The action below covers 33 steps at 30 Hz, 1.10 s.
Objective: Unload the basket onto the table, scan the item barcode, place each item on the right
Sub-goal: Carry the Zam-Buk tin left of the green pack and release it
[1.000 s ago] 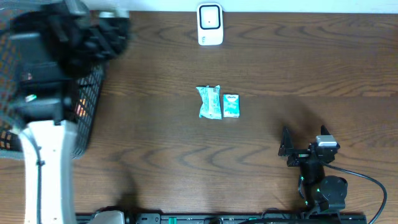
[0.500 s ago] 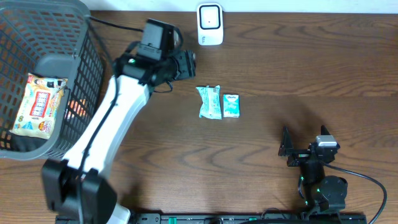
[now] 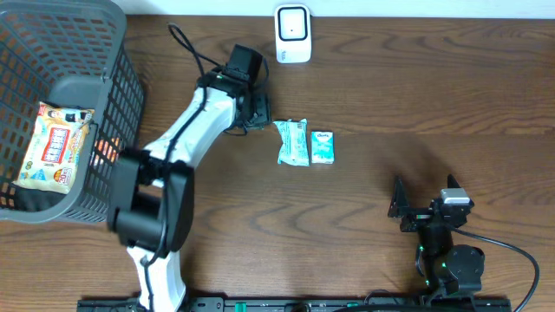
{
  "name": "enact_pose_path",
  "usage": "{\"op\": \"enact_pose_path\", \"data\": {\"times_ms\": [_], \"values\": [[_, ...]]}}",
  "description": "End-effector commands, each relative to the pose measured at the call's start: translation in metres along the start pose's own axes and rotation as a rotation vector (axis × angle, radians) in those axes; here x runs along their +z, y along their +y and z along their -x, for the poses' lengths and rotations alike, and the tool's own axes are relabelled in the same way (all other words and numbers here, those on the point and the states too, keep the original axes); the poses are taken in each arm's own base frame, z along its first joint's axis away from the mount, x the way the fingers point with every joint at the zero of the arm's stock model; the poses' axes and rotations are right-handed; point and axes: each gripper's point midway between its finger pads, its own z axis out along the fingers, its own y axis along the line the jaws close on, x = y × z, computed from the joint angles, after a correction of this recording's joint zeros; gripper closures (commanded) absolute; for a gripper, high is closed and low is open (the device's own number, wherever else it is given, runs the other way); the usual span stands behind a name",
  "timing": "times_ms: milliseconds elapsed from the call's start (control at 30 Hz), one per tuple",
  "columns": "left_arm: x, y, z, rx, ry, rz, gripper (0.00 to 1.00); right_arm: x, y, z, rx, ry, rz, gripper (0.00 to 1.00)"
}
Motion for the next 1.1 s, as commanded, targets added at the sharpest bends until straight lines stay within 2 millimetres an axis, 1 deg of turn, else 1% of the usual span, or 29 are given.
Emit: {"op": "enact_pose_path", "data": {"times_ms": [0,67,133,267,300,400,500,567,667,733,800,867,900,967,1033,1067], "values": [[0.017,0.003,-0.004,0.0,0.021,0.013,0.33,0.0,-0.001,0.0,-0.012,-0.001,-0.005,0.01],[0.022,-0.003,-0.004,0.0,0.028,-0.021,0.33,0.0,-0.001,0.0,-0.011,-0.001,-0.005,0.01],[0.023,-0.008,-0.002,0.001,0.024,-0.048,0.32,0.0,-0.001,0.0,-0.011,-0.001,-0.005,0.01],[0.019,-0.012,0.003,0.002,0.002,-0.065,0.08,0.0,-0.001,0.0,-0.012,-0.001,-0.005,0.01],[0.016,-0.013,0.005,0.003,-0.003,-0.067,0.06,0.0,-0.001,0.0,-0.011,-0.001,-0.005,0.01],[0.004,-0.017,0.012,0.005,-0.031,-0.08,0.04,0.0,-0.001,0.0,-0.011,-0.001,-0.005,0.01],[-0.023,-0.02,0.029,0.0,-0.098,-0.106,0.04,0.0,-0.001,0.0,-0.011,-0.001,-0.005,0.01],[-0.05,-0.018,0.044,-0.011,-0.163,-0.124,0.04,0.0,-0.001,0.0,-0.011,-0.001,-0.005,0.01],[-0.1,-0.007,0.067,-0.022,-0.283,-0.152,0.04,0.0,-0.001,0.0,-0.012,-0.001,-0.005,0.01],[-0.141,0.007,0.082,-0.033,-0.382,-0.163,0.04,0.0,-0.001,0.0,-0.011,-0.001,-0.005,0.01],[-0.182,0.027,0.095,-0.055,-0.484,-0.164,0.04,0.0,-0.001,0.0,-0.011,-0.001,-0.005,0.01],[-0.226,0.054,0.105,-0.104,-0.592,-0.155,0.04,0.0,-0.001,0.0,-0.011,-0.001,-0.005,0.01],[-0.251,0.072,0.109,-0.135,-0.656,-0.145,0.04,0.0,-0.001,0.0,-0.011,-0.001,-0.005,0.01],[-0.291,0.108,0.112,-0.195,-0.76,-0.112,0.04,0.0,-0.001,0.0,-0.012,-0.001,-0.005,0.01],[-0.325,0.146,0.109,-0.262,-0.844,-0.063,0.04,0.0,-0.001,0.0,-0.011,-0.001,-0.005,0.01],[-0.339,0.167,0.106,-0.299,-0.878,-0.031,0.04,0.0,-0.001,0.0,-0.011,-0.001,-0.005,0.01]]}}
